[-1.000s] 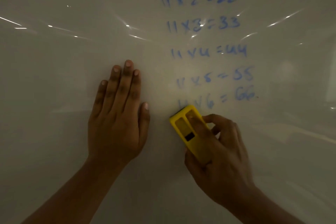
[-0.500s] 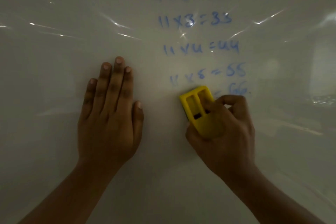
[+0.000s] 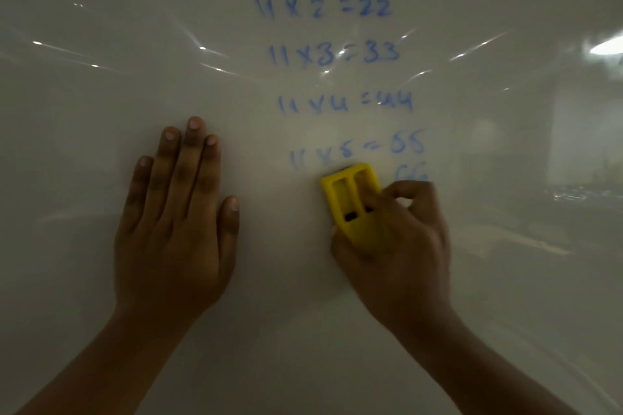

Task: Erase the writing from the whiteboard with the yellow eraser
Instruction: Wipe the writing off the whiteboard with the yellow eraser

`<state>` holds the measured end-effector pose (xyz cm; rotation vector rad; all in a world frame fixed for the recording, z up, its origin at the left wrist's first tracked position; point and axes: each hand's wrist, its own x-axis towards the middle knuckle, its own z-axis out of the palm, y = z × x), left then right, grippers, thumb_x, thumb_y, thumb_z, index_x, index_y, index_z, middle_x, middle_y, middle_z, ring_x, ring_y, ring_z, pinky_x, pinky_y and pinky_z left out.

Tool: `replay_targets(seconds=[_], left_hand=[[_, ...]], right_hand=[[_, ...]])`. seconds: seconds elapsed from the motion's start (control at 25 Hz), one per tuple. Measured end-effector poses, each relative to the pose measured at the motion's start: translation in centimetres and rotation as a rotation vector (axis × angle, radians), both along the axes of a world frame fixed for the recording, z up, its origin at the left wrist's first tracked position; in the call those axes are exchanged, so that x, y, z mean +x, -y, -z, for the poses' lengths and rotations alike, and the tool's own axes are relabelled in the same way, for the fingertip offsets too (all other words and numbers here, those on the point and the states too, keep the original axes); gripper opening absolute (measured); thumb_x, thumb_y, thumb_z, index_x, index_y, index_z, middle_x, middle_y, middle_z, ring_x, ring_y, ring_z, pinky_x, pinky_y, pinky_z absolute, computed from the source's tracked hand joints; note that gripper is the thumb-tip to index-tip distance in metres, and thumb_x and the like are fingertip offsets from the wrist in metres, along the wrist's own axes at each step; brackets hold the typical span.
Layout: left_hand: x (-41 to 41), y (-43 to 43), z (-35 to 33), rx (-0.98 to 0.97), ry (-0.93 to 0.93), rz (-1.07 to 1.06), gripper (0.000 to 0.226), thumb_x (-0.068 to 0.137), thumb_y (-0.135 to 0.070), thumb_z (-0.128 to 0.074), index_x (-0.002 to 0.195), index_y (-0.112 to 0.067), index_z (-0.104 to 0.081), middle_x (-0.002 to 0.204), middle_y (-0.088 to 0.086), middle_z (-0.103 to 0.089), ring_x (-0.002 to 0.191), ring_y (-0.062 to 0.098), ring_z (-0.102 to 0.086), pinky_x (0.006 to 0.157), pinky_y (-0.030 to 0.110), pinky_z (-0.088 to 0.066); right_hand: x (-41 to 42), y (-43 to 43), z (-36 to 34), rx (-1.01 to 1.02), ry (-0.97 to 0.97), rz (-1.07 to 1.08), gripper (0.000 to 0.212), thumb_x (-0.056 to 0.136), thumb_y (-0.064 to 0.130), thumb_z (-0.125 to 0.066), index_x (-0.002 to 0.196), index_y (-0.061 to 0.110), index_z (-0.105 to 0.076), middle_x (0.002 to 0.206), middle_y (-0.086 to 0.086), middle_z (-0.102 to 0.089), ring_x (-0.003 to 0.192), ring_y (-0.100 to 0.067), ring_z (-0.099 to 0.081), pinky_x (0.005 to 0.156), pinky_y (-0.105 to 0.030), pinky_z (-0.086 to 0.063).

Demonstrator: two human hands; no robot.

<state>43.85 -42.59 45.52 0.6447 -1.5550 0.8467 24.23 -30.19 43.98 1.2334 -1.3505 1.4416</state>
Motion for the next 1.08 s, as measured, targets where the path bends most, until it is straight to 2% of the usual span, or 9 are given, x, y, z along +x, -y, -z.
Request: replay_targets(seconds=[0.12, 0.24, 0.32, 0.48, 0.68, 0.84, 0.88, 1.0, 1.08], left_hand=[[0.0, 0.0, 0.0, 0.001, -0.001, 0.008, 0.059, 0.105, -0.028, -0.036, 0.159, -0.006, -0.027, 0.169, 0.012, -0.025, 0.159, 0.026, -0.019, 0.13, 0.043, -0.017], [-0.1, 0.2, 0.1, 0.002, -0.006, 0.014, 0.06, 0.105, -0.029, -0.036, 0.159, -0.007, -0.027, 0.169, 0.011, -0.024, 0.159, 0.025, -0.019, 0.13, 0.044, -0.018], [-0.1, 0.3, 0.2, -0.012, -0.006, 0.018, 0.06, 0.104, -0.03, -0.037, 0.159, -0.007, -0.026, 0.17, 0.01, -0.024, 0.159, 0.025, -0.02, 0.13, 0.043, -0.018], [-0.1, 0.6, 0.2, -0.034, -0.004, 0.042, 0.061, 0.104, -0.029, -0.037, 0.16, -0.008, -0.025, 0.17, 0.009, -0.023, 0.159, 0.025, -0.02, 0.13, 0.043, -0.018], [-0.2, 0.7, 0.3, -0.03, -0.013, 0.057, 0.061, 0.104, -0.03, -0.038, 0.16, -0.008, -0.026, 0.17, 0.009, -0.024, 0.158, 0.025, -0.021, 0.13, 0.042, -0.017], [0.0, 0.6, 0.3, -0.021, 0.001, 0.067, 0.062, 0.103, -0.03, -0.038, 0.159, -0.008, -0.026, 0.17, 0.009, -0.023, 0.159, 0.025, -0.02, 0.13, 0.043, -0.016], [-0.1, 0.6, 0.3, -0.02, -0.001, 0.069, 0.062, 0.103, -0.031, -0.037, 0.159, -0.008, -0.026, 0.17, 0.008, -0.023, 0.159, 0.025, -0.02, 0.13, 0.043, -0.016], [-0.2, 0.5, 0.3, -0.011, -0.008, 0.064, 0.062, 0.104, -0.031, -0.037, 0.159, -0.008, -0.026, 0.17, 0.008, -0.023, 0.159, 0.024, -0.019, 0.13, 0.042, -0.016], [-0.2, 0.4, 0.3, -0.009, -0.005, 0.078, 0.061, 0.103, -0.031, -0.037, 0.159, -0.007, -0.027, 0.17, 0.009, -0.024, 0.159, 0.025, -0.02, 0.129, 0.044, -0.018]], right_hand=[[-0.5, -0.8, 0.8, 0.107, -0.148, 0.05, 0.057, 0.061, 0.045, -0.073, 0.115, 0.036, -0.059, 0.109, 0.008, -0.051, 0.079, -0.018, -0.053, 0.072, -0.039, -0.045], [-3.3, -2.1, -0.3, 0.018, 0.056, 0.068, 0.043, 0.061, 0.042, -0.074, 0.1, 0.026, -0.065, 0.107, 0.005, -0.051, 0.078, -0.025, -0.058, 0.07, -0.044, -0.05], [-3.2, -1.9, -1.1, -0.003, 0.097, 0.05, 0.043, 0.063, 0.041, -0.075, 0.102, 0.025, -0.065, 0.108, 0.004, -0.052, 0.079, -0.026, -0.059, 0.072, -0.042, -0.051], [-2.1, -2.1, 0.5, 0.192, -0.137, 0.052, 0.05, 0.062, 0.044, -0.073, 0.109, 0.029, -0.065, 0.108, 0.004, -0.054, 0.074, -0.021, -0.056, 0.07, -0.032, -0.048], [-6.0, -3.5, -0.3, -0.016, 0.26, 0.066, 0.043, 0.064, 0.043, -0.074, 0.102, 0.025, -0.065, 0.105, 0.004, -0.051, 0.076, -0.019, -0.056, 0.065, -0.039, -0.051], [-4.7, -2.8, 1.1, 0.121, -0.018, 0.052, 0.05, 0.067, 0.045, -0.073, 0.114, 0.031, -0.061, 0.11, 0.007, -0.05, 0.079, -0.018, -0.058, 0.068, -0.027, -0.047], [-5.4, -3.3, 0.9, 0.13, -0.028, 0.07, 0.047, 0.067, 0.045, -0.073, 0.11, 0.031, -0.061, 0.109, 0.007, -0.05, 0.078, -0.02, -0.06, 0.068, -0.027, -0.046], [-7.1, -4.0, -0.6, -0.003, 0.205, 0.081, 0.041, 0.067, 0.047, -0.072, 0.102, 0.026, -0.066, 0.107, 0.006, -0.05, 0.078, -0.02, -0.059, 0.064, -0.026, -0.041], [-6.3, -3.5, -0.7, 0.032, 0.131, 0.058, 0.04, 0.068, 0.048, -0.072, 0.102, 0.03, -0.064, 0.108, 0.008, -0.049, 0.077, -0.015, -0.056, 0.064, -0.024, -0.04]])
